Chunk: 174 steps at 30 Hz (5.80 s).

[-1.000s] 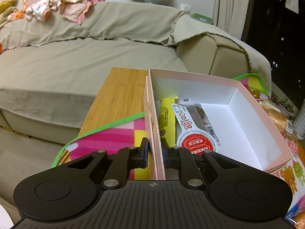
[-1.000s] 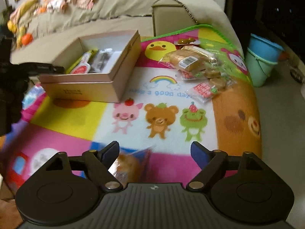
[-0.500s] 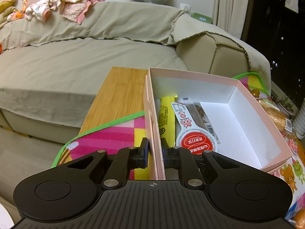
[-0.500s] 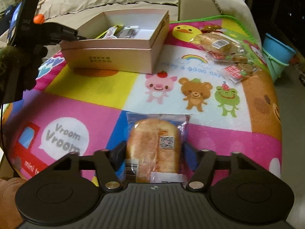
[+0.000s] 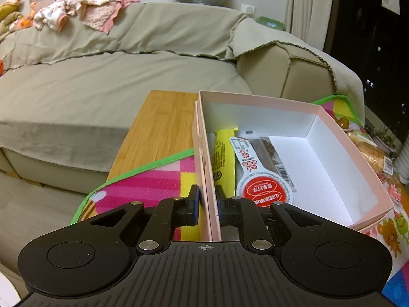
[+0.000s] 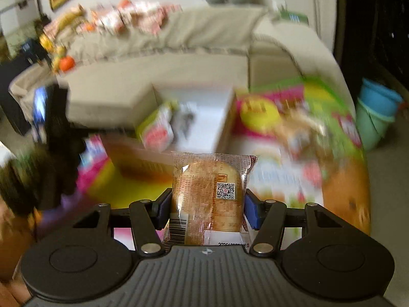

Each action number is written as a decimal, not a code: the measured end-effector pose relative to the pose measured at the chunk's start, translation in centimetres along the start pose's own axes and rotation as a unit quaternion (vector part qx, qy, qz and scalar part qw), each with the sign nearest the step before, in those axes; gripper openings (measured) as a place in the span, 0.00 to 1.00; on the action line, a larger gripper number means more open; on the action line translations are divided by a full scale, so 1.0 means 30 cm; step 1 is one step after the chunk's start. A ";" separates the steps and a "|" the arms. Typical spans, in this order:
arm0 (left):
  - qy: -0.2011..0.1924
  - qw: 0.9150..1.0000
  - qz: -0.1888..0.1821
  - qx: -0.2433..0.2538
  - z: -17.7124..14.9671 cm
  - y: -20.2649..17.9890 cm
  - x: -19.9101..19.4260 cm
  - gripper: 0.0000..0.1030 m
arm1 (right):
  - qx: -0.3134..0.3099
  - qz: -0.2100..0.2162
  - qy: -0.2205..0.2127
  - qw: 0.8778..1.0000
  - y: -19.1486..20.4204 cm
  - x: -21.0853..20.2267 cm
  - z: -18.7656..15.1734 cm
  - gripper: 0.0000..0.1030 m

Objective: Organize objects

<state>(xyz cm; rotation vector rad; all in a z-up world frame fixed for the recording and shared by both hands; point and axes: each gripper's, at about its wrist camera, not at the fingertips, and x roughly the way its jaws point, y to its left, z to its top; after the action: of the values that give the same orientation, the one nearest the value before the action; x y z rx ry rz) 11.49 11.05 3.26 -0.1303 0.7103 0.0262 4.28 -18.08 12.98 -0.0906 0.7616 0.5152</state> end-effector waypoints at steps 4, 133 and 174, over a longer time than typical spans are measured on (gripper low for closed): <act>0.000 1.000 -0.001 -0.002 0.000 0.000 0.000 0.14 | -0.003 0.024 -0.044 0.999 0.030 0.024 0.164 0.55; 0.012 1.000 -0.010 -0.006 -0.009 -0.003 -0.007 0.15 | -0.066 -0.299 0.021 0.952 -0.107 0.125 -0.345 0.97; 0.014 1.000 -0.010 -0.008 -0.007 0.003 -0.009 0.15 | 0.128 -0.089 -0.026 0.987 -0.165 0.013 -0.092 0.10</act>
<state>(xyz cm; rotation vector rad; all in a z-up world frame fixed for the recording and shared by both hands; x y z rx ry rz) 11.13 11.11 3.27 -0.1537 0.7364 0.0117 5.12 -22.96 10.20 0.0920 0.7550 0.2464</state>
